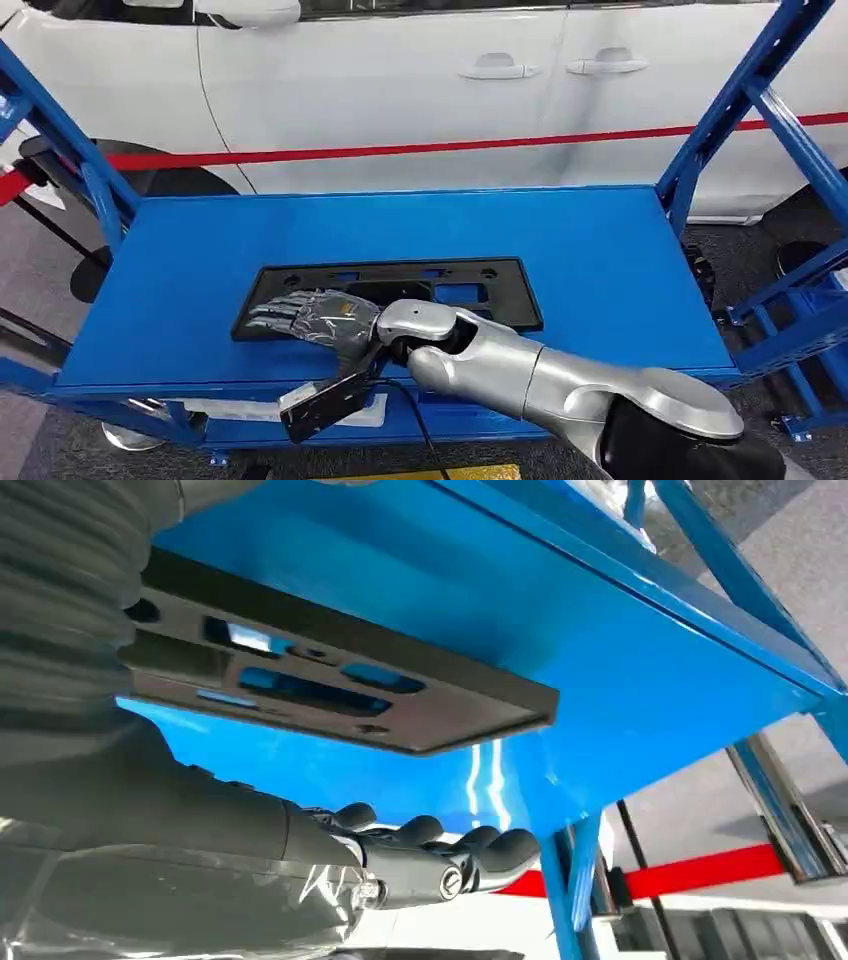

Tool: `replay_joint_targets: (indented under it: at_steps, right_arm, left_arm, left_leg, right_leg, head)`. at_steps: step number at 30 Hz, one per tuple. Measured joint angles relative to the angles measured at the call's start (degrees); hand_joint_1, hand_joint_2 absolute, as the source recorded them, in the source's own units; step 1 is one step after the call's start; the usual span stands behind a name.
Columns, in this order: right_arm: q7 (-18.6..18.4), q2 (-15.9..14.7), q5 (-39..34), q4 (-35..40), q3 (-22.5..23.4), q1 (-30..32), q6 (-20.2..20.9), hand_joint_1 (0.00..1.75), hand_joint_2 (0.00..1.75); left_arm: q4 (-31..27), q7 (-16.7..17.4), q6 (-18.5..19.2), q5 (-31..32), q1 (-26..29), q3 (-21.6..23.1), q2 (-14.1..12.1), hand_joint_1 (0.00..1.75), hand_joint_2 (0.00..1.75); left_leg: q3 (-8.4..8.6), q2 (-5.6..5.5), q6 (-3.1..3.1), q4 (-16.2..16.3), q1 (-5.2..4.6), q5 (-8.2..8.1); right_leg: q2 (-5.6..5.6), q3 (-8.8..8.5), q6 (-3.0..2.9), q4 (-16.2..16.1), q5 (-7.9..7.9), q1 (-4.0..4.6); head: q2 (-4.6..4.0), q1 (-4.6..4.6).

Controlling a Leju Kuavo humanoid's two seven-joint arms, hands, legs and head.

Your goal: Take the parts from the cabinet and place them on the table.

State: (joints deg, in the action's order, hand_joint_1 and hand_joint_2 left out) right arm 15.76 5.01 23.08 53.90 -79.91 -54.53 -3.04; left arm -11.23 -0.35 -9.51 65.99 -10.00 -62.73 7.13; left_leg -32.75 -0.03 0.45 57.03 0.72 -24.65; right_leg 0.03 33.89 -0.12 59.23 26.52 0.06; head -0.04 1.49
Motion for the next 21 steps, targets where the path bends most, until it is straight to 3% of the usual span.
replay_joint_targets:
  at_steps: [1,3,4,5,6,7,9,10,13,15,17,19,20,21]
  right_arm:
    - [0.1,0.0,-0.1,-0.5,0.0,-0.1,0.0,0.0,1.75]
    - [0.1,0.1,-0.2,-1.7,0.0,0.2,0.0,0.0,1.75]
    - [0.1,0.1,-0.2,-2.5,0.0,0.5,0.0,0.0,1.75]
    - [0.1,0.1,-0.2,-3.3,0.0,0.8,0.0,0.0,1.75]
    - [0.2,0.1,-0.2,-4.1,0.0,1.0,0.0,0.0,1.75]
    - [0.2,0.1,-0.2,-4.7,0.0,1.0,0.0,0.0,1.75]
    - [0.2,0.3,-0.3,-6.0,0.0,0.8,-0.1,0.0,1.75]
    - [0.2,0.4,-0.3,-6.7,0.0,0.8,-0.1,0.0,1.75]
    - [0.2,0.7,-0.9,-8.6,0.1,0.9,-0.5,0.0,1.75]
    - [0.6,0.7,-0.9,-9.8,0.2,0.9,-1.2,0.0,1.75]
    - [1.3,0.9,-0.9,-11.1,0.3,0.9,-1.5,0.0,1.75]
    - [1.4,1.0,-0.9,-12.3,0.3,1.2,-1.6,0.0,1.75]
    - [1.6,1.0,-0.9,-12.7,0.3,1.4,-1.6,0.0,1.75]
    - [1.9,1.2,-0.9,-13.4,0.3,1.5,-1.6,0.0,1.75]
  left_arm:
    - [0.0,0.0,0.0,0.0,0.0,0.0,0.0,0.0,0.0]
    - [0.0,-0.2,-0.1,-0.1,-0.1,0.0,0.0,0.0,0.0]
    - [0.0,-0.2,-0.1,-0.1,0.0,0.0,0.0,0.0,0.0]
    - [0.0,-0.2,-0.1,-0.2,0.2,0.0,0.1,0.0,0.0]
    - [0.0,-0.3,-0.1,-0.2,0.4,-0.1,0.1,0.0,0.0]
    - [0.0,-0.4,-0.1,-0.2,0.4,-0.1,0.1,0.0,0.0]
    - [0.0,-0.6,-0.1,-0.2,0.5,-0.1,0.4,0.0,0.0]
    - [0.0,-0.8,-0.1,0.0,0.5,-0.1,0.4,0.0,0.0]
    - [0.0,-0.7,0.2,0.4,0.5,-0.1,0.5,0.0,0.0]
    - [0.0,-0.5,0.3,0.6,0.4,0.0,0.6,0.0,0.0]
    - [0.0,-0.4,0.3,0.6,0.4,0.0,0.6,0.0,0.0]
    - [0.0,-0.4,0.3,0.6,0.6,0.0,0.7,0.0,0.0]
    - [0.0,-0.5,0.3,0.5,0.7,0.0,0.7,0.0,0.0]
    - [0.0,-0.7,0.3,0.5,0.9,-0.1,0.7,0.0,0.0]
  left_leg:
    - [-0.01,-0.05,0.26,-0.2,-0.06,0.1]
    - [-0.26,-0.03,0.56,-0.1,-0.17,0.22]
    - [-0.36,-0.03,0.58,-0.1,-0.18,0.23]
    - [-0.44,-0.03,0.57,0.0,-0.18,0.23]
    - [-0.46,-0.05,0.55,0.1,-0.16,0.22]
    - [-0.44,-0.09,0.48,0.2,-0.15,0.17]
    - [-0.47,-0.16,0.06,0.7,-0.11,-0.11]
    - [-0.81,-0.19,-0.31,1.1,-0.39,-0.34]
    - [-1.12,-0.15,-1.17,1.0,-0.27,-0.17]
    - [-1.43,-0.12,-1.79,1.4,-0.02,-0.69]
    - [-3.58,-0.11,-2.16,6.6,0.0,-4.2]
    - [-7.62,-0.12,-2.46,15.6,0.06,-8.03]
    - [-8.97,-0.11,-2.53,18.4,0.07,-8.55]
    - [-8.98,-0.11,-2.51,18.4,0.07,-7.73]
  right_leg:
    - [0.03,0.9,0.3,1.9,1.37,0.07]
    - [0.03,5.24,0.62,10.7,5.86,-0.25]
    - [0.02,7.09,0.77,14.4,7.05,-0.33]
    - [0.02,8.1,0.91,16.2,7.07,-0.42]
    - [0.0,7.75,1.01,15.2,5.67,-0.6]
    - [-0.01,6.31,1.01,12.2,3.51,-0.8]
    - [-0.04,1.66,0.85,2.8,-1.28,-0.95]
    - [0.0,0.54,0.64,0.5,-0.54,-0.71]
    - [0.16,1.04,-0.17,0.2,-0.72,-0.35]
    - [0.01,0.78,-1.09,-0.5,-1.23,-0.78]
    - [-0.03,0.78,-1.45,-0.7,-1.37,-0.75]
    - [-0.07,0.84,-1.61,-0.7,-1.33,-0.61]
    - [-0.06,0.86,-1.62,-0.6,-1.32,-0.56]
    - [-0.02,0.86,-1.63,-0.6,-1.31,-0.54]
  head:
    - [0.0,-0.09]
    - [0.0,-0.18]
    - [0.0,-0.18]
    - [0.0,-0.2]
    - [0.0,-0.2]
    - [0.0,-0.17]
    - [0.0,-0.2]
    - [0.0,-0.2]
    - [0.0,-0.11]
    - [0.0,-0.13]
    - [0.0,-0.04]
    - [0.0,-0.07]
    - [0.0,-0.04]
    - [0.0,-0.07]
